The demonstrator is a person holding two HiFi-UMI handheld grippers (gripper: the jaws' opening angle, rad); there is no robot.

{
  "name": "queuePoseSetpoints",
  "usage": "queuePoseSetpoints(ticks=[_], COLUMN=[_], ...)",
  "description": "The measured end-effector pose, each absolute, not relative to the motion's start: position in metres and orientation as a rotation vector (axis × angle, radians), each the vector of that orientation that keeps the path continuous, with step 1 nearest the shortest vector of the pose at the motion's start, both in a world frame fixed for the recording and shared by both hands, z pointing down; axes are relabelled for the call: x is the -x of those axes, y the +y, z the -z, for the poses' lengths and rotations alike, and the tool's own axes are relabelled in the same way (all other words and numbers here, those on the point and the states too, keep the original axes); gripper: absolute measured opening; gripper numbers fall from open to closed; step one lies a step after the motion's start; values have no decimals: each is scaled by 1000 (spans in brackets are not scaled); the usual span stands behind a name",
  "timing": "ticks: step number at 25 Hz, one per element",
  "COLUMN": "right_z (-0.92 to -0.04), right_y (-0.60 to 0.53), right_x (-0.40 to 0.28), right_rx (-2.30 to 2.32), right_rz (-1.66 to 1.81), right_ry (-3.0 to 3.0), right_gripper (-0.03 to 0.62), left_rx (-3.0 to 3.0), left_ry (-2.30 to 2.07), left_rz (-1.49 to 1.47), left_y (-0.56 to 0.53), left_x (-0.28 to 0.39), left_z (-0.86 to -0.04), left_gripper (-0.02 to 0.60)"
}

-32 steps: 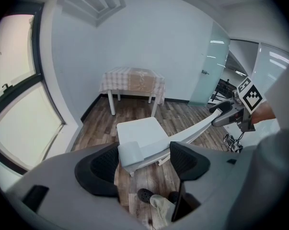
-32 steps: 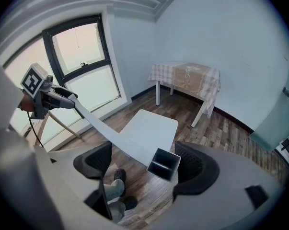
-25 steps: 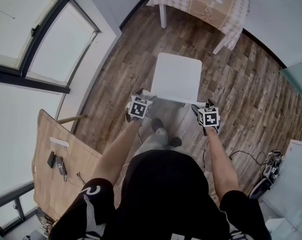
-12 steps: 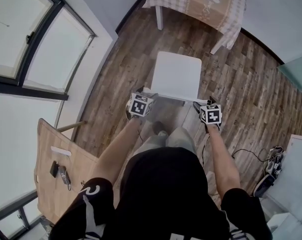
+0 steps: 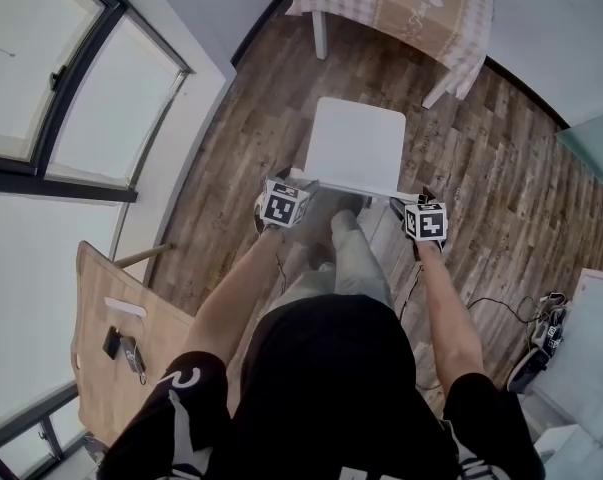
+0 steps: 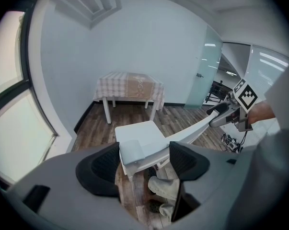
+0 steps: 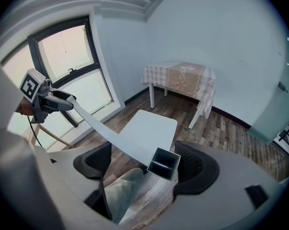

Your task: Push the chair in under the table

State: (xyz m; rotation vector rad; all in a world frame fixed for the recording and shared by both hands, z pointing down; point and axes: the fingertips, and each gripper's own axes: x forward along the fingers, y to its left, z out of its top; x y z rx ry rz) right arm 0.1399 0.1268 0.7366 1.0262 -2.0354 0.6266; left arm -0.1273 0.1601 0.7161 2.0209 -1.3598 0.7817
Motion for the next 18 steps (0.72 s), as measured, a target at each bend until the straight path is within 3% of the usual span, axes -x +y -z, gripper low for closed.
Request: queuePoseSetpoints(ticks=[18], right_z=[-736], right_y=[59], right_x=[-127], right_rx=[-1056], right_rz=[-618], right_ry=[-2058], right_gripper=[426], left_rx=[-2031], left_ry=[-1342], left_rz=[-770], left_y=[87], left_x=[139], left_z=[-716], left_gripper=[344])
